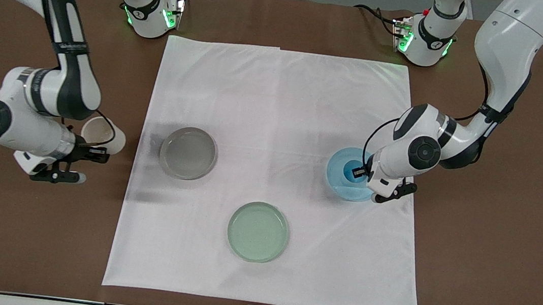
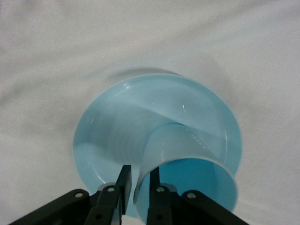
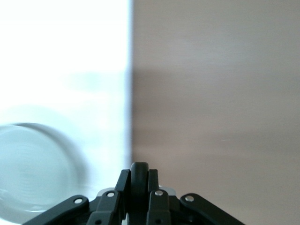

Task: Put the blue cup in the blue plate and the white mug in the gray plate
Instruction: 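Carry the blue cup onto the blue plate while the right gripper carries the mug, then release the cup on the blue plate while the right gripper sets the mug down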

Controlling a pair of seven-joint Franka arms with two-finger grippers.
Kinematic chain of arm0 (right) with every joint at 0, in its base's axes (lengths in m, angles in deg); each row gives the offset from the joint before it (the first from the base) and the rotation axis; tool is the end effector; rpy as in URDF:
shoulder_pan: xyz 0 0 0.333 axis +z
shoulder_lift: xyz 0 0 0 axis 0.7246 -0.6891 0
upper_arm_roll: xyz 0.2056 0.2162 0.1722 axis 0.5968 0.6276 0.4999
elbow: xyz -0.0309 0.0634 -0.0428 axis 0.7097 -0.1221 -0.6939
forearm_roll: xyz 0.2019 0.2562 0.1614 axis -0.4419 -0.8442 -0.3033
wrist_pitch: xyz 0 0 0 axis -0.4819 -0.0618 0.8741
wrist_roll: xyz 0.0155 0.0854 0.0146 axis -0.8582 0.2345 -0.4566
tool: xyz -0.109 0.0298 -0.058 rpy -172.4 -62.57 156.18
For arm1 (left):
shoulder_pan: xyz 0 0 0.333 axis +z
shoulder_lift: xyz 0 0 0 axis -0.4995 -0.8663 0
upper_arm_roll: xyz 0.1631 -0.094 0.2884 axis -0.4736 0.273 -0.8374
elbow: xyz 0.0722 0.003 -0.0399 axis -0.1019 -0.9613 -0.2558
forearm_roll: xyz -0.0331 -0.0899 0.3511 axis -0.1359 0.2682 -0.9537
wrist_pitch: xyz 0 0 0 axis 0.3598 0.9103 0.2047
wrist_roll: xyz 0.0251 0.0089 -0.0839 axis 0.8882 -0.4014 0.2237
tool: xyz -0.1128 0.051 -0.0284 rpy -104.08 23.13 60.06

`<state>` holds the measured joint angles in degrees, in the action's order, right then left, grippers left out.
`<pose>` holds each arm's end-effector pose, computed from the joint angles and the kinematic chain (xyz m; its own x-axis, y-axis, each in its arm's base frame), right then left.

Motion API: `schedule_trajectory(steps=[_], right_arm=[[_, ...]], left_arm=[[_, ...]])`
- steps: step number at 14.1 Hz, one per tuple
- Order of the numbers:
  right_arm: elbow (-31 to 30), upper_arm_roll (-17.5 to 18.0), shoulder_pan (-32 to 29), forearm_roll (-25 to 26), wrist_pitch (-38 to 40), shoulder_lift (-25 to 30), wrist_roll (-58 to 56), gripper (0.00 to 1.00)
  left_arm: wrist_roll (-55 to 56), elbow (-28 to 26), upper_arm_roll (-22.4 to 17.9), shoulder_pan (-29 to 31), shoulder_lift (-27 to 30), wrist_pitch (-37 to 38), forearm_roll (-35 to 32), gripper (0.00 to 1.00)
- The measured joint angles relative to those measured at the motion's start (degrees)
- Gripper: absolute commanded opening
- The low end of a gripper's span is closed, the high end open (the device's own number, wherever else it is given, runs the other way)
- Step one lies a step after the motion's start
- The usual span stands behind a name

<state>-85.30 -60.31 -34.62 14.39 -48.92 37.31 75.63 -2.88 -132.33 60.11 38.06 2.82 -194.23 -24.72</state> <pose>0.6110 0.0629 0.3362 0.9928 0.0334 -0.1149 0.0304 -0.9992 -0.0274 0.5534 -0.2208 0.2601 0.9023 0.3861 -0.1916 0.3967 -0.9177 0.0190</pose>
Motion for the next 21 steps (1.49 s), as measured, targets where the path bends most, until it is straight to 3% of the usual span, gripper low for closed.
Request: schedule_trajectory(steps=[3, 6, 12, 18, 19, 20, 21], right_arm=[[-0.2, 0.2, 9.3, -1.9, -2.2, -0.5, 10.3, 0.05], [-0.5, 0.1, 14.0, -2.9, -6.5, -1.7, 14.8, 0.05], [-0.6, -0.3, 14.9, -4.4, -10.7, -6.3, 15.1, 0.05], [-0.6, -0.2, 15.5, -4.5, -11.9, -8.6, 15.1, 0.08], [-0.5, -0.2, 15.7, -4.5, -11.9, -8.7, 15.1, 0.12], [-0.5, -0.2, 15.8, -4.5, -11.9, -8.7, 15.1, 0.38], [-0.5, -0.2, 15.8, -4.5, -11.9, -8.7, 15.1, 0.83]], left_arm=[[1.7, 0.2, 0.1, 0.0, 0.0, 0.0, 0.0, 1.00], [1.8, 2.3, 0.2, 0.0, 1.2, 2.7, 0.0, 1.00], [-3.4, 17.6, 0.3, 0.2, 4.2, 20.3, -0.5, 1.00], [-12.6, 30.4, -0.2, 2.2, 6.0, 32.9, -12.9, 1.00], [-15.2, 30.8, -0.2, 3.8, 6.8, 33.4, -13.3, 1.00], [-18.7, 30.9, -0.2, 5.6, 7.6, 33.6, -13.4, 1.00], [-21.8, 31.0, -0.2, 7.7, 8.4, 33.6, -13.3, 1.00]])
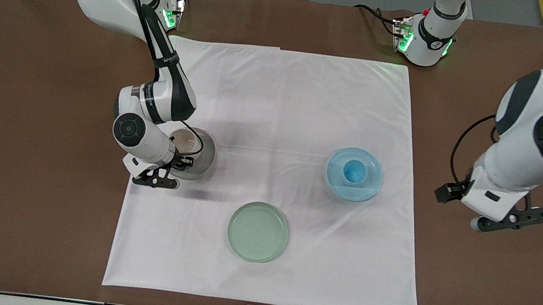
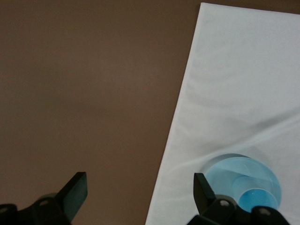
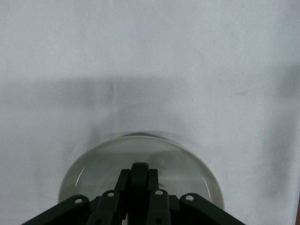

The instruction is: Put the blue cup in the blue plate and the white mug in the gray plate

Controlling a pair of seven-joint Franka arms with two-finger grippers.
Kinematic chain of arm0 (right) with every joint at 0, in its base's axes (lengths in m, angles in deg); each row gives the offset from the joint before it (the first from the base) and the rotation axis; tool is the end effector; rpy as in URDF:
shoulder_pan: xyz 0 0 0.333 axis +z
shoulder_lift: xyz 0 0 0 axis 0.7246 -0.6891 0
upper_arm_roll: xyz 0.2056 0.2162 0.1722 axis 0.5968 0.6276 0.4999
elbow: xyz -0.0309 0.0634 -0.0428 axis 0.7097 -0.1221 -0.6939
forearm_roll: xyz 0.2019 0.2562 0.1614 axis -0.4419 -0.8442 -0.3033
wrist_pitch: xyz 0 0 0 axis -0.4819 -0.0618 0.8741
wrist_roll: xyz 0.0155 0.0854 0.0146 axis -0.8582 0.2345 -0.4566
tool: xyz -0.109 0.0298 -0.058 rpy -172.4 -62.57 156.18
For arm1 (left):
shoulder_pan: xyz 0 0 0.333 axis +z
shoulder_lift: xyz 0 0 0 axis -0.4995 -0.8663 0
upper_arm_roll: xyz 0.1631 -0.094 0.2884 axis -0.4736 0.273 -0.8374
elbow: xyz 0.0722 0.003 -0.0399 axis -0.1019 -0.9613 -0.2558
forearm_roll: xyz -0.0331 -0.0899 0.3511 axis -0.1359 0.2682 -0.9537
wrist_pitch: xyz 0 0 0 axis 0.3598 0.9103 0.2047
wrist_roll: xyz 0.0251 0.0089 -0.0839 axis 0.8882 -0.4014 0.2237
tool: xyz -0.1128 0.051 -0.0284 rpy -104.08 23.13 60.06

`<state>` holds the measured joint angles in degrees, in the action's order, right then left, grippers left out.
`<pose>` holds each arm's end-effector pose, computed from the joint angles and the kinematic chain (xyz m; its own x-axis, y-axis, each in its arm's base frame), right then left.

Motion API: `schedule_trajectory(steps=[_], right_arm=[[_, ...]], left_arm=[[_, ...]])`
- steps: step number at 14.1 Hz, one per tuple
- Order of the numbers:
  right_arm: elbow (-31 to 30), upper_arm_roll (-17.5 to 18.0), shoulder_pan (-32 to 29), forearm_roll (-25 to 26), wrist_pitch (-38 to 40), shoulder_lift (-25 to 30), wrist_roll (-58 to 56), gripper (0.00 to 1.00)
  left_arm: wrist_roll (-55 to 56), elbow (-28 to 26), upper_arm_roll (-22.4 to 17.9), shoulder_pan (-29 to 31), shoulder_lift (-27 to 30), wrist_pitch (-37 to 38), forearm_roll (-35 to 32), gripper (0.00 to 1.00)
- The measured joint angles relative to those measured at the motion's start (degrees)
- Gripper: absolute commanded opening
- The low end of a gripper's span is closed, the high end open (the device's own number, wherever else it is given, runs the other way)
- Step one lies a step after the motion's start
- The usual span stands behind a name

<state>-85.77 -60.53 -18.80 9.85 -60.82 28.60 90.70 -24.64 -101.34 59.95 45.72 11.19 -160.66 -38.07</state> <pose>0.5901 0.2323 0.2545 0.9968 -0.0162 -0.0784 -0.0190 -0.9992 -0.0351 0.6367 -0.0774 0.5192 0.9793 0.1956 0.0525 0.2021 -0.9611 -0.1880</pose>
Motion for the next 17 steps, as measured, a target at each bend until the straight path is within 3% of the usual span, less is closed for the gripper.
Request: schedule_trajectory(steps=[1, 5, 10, 11, 14, 17], right_arm=[[0.0, 0.0, 0.0, 0.0, 0.0, 0.0, 0.0, 1.00], [1.3, -0.9, 0.0, 0.0, 4.6, 1.9, 0.0, 1.00], [2.4, -7.2, -2.7, 1.4, 28.3, 18.2, -1.3, 1.00], [1.7, -7.8, -4.1, 2.9, 31.3, 21.9, -2.1, 1.00], [-3.1, -8.2, -8.7, 6.9, 33.4, 30.7, -6.6, 1.00], [-6.2, -8.3, -13.4, 7.6, 33.2, 34.3, -12.7, 1.00]], left_arm=[[-2.2, 0.1, 0.0, 2.0, 0.9, 0.0, 0.2, 1.00], [-11.2, 0.9, 0.1, 8.1, 6.6, 1.6, 4.9, 1.00], [-20.7, 0.9, -0.9, 11.0, 14.1, 7.6, 14.7, 1.00], [-21.8, 0.7, -3.4, 9.3, 15.5, 8.8, 16.6, 1.00], [-22.8, -2.3, -17.1, -2.8, 20.1, 10.5, 21.7, 1.00], [-22.8, -6.6, -24.1, -11.0, 23.9, 10.6, 22.6, 1.00]])
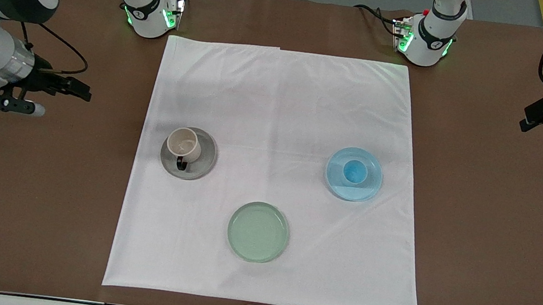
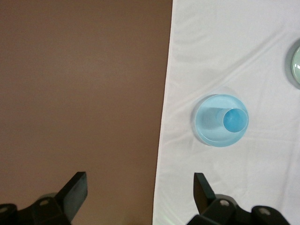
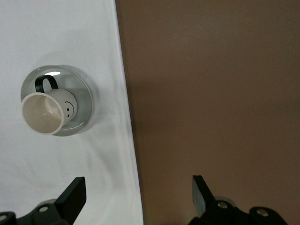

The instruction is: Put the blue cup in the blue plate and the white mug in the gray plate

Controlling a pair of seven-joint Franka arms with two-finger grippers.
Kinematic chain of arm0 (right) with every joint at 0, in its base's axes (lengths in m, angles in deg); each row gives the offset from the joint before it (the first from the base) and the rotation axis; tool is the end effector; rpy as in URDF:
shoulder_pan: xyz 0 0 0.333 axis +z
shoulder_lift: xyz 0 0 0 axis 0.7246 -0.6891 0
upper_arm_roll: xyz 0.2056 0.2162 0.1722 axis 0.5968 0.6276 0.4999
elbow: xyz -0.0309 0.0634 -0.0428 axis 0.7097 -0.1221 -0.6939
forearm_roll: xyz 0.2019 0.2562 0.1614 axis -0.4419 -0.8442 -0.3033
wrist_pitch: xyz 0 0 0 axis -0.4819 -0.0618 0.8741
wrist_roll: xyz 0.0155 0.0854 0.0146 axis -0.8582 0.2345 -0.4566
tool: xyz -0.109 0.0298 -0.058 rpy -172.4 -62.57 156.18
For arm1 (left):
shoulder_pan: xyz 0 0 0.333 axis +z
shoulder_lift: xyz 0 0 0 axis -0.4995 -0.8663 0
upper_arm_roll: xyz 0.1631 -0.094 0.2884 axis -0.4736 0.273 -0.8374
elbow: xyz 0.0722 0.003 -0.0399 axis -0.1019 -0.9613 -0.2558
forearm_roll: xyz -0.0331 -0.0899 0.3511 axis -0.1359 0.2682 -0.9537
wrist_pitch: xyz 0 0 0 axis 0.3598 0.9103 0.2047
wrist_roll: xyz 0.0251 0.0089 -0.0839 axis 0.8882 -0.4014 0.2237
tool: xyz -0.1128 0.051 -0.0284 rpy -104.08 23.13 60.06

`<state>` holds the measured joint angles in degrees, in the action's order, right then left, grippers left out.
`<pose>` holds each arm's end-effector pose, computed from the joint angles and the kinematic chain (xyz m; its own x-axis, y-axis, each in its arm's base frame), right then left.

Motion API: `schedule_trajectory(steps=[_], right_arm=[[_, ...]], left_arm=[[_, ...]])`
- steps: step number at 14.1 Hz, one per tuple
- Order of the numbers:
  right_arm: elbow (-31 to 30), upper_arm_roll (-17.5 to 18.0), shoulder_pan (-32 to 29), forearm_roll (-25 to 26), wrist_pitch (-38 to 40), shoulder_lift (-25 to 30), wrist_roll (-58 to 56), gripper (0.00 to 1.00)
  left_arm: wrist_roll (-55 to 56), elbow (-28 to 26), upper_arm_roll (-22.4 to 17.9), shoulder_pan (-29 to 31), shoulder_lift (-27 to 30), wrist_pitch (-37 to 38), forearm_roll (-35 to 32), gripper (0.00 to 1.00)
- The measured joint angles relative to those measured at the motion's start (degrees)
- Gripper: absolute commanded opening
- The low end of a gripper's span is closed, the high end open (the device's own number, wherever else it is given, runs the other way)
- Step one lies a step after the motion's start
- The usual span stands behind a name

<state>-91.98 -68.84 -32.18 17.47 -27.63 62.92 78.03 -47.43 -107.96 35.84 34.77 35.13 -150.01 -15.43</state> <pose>0.4944 -0.0093 0.5091 0.9838 -0.0740 -0.1632 -0.0823 -0.9956 -0.0446 0.5063 -0.0291 0.6648 0.9980 0.0619 0.0147 0.0620 -0.9981 -0.0037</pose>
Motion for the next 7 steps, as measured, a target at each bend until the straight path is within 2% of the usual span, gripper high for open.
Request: schedule_trajectory(steps=[2, 5, 7], right_arm=[[-0.4, 0.0, -2.4, 0.2, -0.5, 0.1, -3.5, 1.00], [0.0, 0.0, -5.8, 0.2, -1.8, 0.1, -9.2, 1.00], [5.3, 0.0, -6.7, 0.2, -1.3, -0.5, -10.6, 0.99]], left_arm=[[0.0, -2.6, -2.2, -3.1, 2.4, 0.0, 0.0, 1.00], [0.0, -4.2, -2.5, -3.5, 3.9, -0.1, 0.0, 1.00], [0.0, -4.3, -2.5, -3.5, 3.9, -0.2, 0.0, 1.00]])
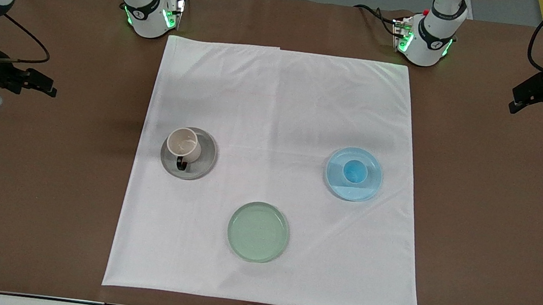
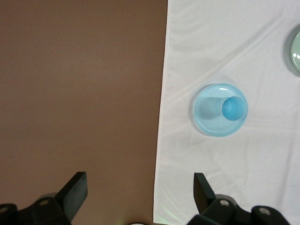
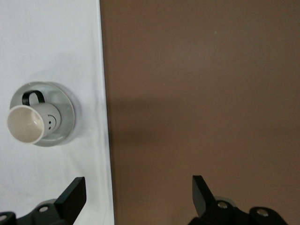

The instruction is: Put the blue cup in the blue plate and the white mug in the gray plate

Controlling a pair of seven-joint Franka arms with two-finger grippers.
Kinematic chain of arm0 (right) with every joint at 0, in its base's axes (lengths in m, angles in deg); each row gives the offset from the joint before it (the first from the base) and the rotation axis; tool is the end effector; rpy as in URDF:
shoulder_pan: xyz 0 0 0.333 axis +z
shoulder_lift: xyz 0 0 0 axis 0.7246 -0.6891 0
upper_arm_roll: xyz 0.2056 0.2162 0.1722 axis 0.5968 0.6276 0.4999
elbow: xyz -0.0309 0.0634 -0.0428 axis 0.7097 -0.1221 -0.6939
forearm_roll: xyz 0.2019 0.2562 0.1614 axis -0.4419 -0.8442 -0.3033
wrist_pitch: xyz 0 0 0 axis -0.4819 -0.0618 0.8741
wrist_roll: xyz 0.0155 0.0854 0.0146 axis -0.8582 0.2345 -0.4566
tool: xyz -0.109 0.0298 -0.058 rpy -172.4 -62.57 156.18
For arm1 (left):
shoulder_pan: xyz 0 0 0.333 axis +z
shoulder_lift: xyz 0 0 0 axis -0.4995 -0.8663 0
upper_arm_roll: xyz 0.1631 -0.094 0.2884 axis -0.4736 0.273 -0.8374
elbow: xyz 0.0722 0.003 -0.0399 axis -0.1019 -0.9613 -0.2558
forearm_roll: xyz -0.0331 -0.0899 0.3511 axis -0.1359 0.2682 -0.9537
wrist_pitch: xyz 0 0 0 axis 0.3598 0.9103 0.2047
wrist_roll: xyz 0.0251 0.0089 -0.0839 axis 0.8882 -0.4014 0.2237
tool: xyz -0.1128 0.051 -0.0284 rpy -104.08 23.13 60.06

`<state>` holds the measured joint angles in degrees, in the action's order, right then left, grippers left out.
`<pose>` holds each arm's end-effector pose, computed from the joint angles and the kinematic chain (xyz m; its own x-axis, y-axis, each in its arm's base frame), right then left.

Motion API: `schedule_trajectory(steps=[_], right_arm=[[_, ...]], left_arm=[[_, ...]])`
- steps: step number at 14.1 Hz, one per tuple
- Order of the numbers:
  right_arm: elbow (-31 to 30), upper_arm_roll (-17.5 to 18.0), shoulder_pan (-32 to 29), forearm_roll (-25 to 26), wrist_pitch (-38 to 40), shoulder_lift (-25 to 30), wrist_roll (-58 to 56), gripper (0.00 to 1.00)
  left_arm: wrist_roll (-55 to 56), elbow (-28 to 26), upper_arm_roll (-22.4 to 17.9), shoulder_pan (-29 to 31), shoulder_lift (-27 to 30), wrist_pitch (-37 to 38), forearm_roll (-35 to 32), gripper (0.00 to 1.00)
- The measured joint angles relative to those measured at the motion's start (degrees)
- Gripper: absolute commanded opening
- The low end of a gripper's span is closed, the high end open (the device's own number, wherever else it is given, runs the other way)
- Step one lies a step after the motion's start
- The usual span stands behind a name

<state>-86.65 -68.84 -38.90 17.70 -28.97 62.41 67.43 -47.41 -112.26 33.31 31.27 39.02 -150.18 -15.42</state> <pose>0.5087 -0.0704 0.5472 0.9989 -0.0086 -0.0468 -0.0112 -0.9985 -0.0538 0.4823 -0.0374 0.6659 0.9989 0.0458 0.0109 0.0458 -0.9989 -0.0089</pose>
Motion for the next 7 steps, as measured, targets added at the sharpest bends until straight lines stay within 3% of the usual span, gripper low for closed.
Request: schedule_trajectory(steps=[3, 7], right_arm=[[15.9, 1.0, 0.3, -0.1, 13.6, -5.2, 2.7, 0.99], [20.7, 1.4, 3.3, 0.2, 16.7, -8.2, 4.3, 1.00]], left_arm=[[0.0, 0.0, 1.1, -0.1, 0.0, -0.2, 0.0, 1.00], [0.0, 0.0, 1.4, 0.0, 0.0, -0.4, 0.0, 1.00]])
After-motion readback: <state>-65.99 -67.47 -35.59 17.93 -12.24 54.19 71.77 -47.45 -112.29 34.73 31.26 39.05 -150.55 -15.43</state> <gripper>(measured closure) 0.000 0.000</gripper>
